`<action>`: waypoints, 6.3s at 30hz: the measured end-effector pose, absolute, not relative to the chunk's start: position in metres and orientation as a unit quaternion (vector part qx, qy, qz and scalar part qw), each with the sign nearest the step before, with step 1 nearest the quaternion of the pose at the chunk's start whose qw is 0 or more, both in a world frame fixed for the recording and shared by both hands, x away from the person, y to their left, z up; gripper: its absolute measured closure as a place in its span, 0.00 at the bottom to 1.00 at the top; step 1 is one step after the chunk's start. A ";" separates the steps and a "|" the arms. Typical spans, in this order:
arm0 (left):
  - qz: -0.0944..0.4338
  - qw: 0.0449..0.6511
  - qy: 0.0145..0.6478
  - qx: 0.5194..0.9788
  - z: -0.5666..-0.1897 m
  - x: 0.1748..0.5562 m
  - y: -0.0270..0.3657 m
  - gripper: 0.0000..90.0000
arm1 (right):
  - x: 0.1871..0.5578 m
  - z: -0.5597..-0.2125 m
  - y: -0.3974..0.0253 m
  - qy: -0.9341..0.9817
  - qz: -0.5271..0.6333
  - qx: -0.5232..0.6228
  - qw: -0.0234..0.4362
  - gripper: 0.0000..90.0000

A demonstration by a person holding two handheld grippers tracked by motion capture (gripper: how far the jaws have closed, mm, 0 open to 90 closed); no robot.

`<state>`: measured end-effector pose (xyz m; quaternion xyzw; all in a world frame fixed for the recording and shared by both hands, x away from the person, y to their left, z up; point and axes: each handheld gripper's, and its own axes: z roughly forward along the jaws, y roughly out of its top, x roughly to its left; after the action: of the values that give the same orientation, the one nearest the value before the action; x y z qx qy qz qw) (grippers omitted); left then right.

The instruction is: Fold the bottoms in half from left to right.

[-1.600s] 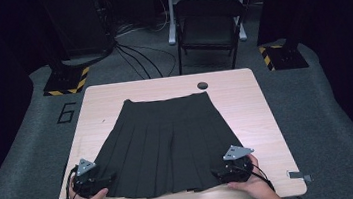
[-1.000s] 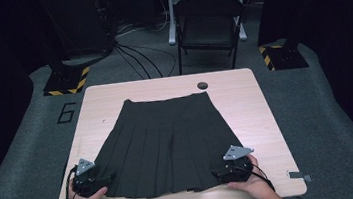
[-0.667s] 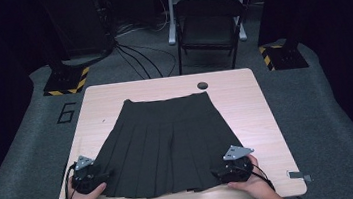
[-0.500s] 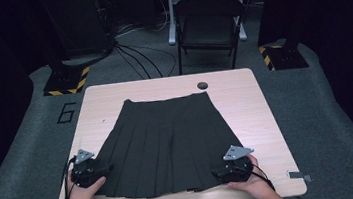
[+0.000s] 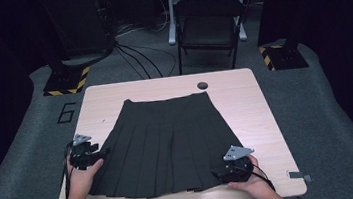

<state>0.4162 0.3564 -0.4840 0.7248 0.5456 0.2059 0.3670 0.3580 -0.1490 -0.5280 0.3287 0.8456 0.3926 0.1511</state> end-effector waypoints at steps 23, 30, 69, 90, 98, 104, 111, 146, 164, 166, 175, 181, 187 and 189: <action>0.196 0.357 0.559 0.722 -0.512 0.435 0.365 0.48 | 0.358 -0.528 -0.150 0.846 0.393 0.327 0.148 0.26; 0.193 0.351 0.556 0.728 -0.518 0.437 0.361 0.50 | 0.358 -0.528 -0.150 0.845 0.395 0.329 0.148 0.26; 0.201 0.370 0.540 0.728 -0.524 0.431 0.355 0.83 | 0.358 -0.528 -0.150 0.846 0.394 0.326 0.147 0.26; 0.201 0.352 0.544 0.735 -0.509 0.434 0.345 0.94 | 0.358 -0.528 -0.150 0.846 0.394 0.328 0.148 0.26; 0.205 0.359 0.532 0.739 -0.495 0.433 0.339 0.94 | 0.358 -0.528 -0.150 0.846 0.394 0.327 0.148 0.26; 0.205 0.371 0.518 0.742 -0.480 0.432 0.331 0.94 | 0.358 -0.528 -0.150 0.846 0.393 0.327 0.149 0.26; 0.197 0.379 0.500 0.754 -0.466 0.432 0.315 0.94 | 0.358 -0.528 -0.150 0.846 0.394 0.327 0.148 0.26; 0.181 0.414 0.407 0.794 -0.417 0.434 0.244 0.94 | 0.358 -0.528 -0.150 0.845 0.395 0.328 0.148 0.26; 0.166 0.430 0.369 0.807 -0.394 0.436 0.214 0.95 | 0.358 -0.528 -0.150 0.846 0.394 0.328 0.149 0.26; 0.166 0.432 0.366 0.807 -0.390 0.437 0.212 0.95 | 0.358 -0.528 -0.150 0.845 0.396 0.328 0.149 0.26; 0.157 0.432 0.353 0.815 -0.388 0.438 0.196 0.95 | 0.358 -0.528 -0.150 0.845 0.395 0.328 0.149 0.26; 0.143 0.433 0.342 0.822 -0.396 0.438 0.176 0.95 | 0.358 -0.528 -0.150 0.846 0.394 0.326 0.149 0.26; 0.133 0.435 0.338 0.824 -0.402 0.438 0.161 0.95 | 0.359 -0.528 -0.150 0.845 0.396 0.326 0.150 0.26; 0.130 0.436 0.336 0.825 -0.405 0.439 0.156 0.95 | 0.359 -0.528 -0.150 0.845 0.396 0.326 0.150 0.26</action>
<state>0.4385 0.1562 -0.4047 0.8247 0.3360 0.1301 0.4360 0.3586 -0.1504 -0.5282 0.3263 0.8450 0.3964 0.1495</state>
